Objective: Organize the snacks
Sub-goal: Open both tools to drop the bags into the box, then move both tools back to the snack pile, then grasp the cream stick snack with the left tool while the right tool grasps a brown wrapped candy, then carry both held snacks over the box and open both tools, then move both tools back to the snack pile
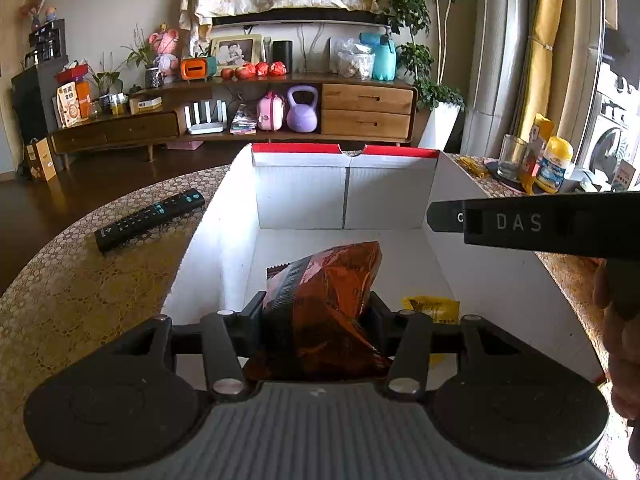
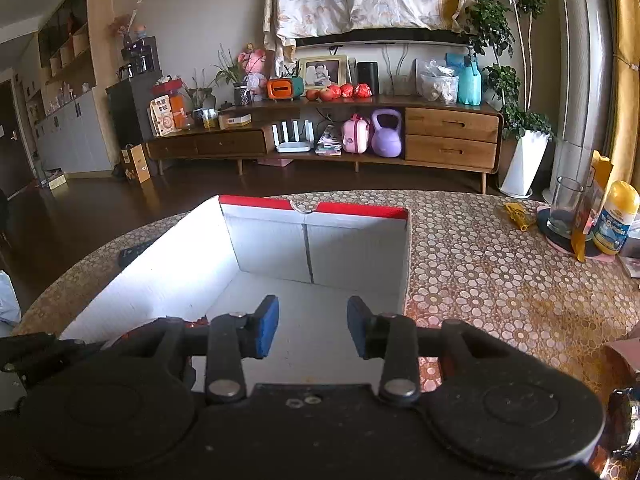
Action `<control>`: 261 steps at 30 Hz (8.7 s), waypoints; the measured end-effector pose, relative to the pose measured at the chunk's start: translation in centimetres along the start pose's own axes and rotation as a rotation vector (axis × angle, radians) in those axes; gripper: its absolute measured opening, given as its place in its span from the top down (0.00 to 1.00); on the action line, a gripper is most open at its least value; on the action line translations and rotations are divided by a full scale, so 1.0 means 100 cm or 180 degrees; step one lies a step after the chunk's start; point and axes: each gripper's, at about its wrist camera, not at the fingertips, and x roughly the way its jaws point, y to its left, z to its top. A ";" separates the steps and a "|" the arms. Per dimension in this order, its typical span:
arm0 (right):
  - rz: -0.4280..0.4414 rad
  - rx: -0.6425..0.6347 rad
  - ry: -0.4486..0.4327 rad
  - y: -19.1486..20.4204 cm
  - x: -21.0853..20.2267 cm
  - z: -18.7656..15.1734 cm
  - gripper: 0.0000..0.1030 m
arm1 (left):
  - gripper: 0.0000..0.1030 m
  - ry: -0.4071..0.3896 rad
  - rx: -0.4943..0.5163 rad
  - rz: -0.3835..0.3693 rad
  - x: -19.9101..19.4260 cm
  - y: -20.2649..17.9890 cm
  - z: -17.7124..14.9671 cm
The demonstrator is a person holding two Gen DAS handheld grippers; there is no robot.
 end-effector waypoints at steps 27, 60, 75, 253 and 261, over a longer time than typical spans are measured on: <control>-0.0201 0.0333 -0.0335 -0.035 -0.076 -0.012 0.58 | 0.23 -0.0237 0.0294 0.0028 -0.038 -0.044 0.010; -0.1174 0.1143 -0.0593 -0.162 -0.181 -0.101 0.53 | 0.23 -0.0348 0.0852 -0.0830 -0.061 -0.182 -0.002; -0.1553 0.1461 -0.0459 -0.213 -0.196 -0.146 0.50 | 0.23 -0.0100 0.1328 -0.1122 -0.038 -0.245 -0.032; -0.0345 0.0323 -0.0141 -0.030 -0.077 0.006 0.29 | 0.01 -0.0444 0.0123 -0.0361 -0.052 -0.049 0.034; -0.0550 0.0575 -0.0385 -0.066 -0.119 -0.016 0.17 | 0.01 -0.0629 0.0343 -0.0610 -0.069 -0.094 0.030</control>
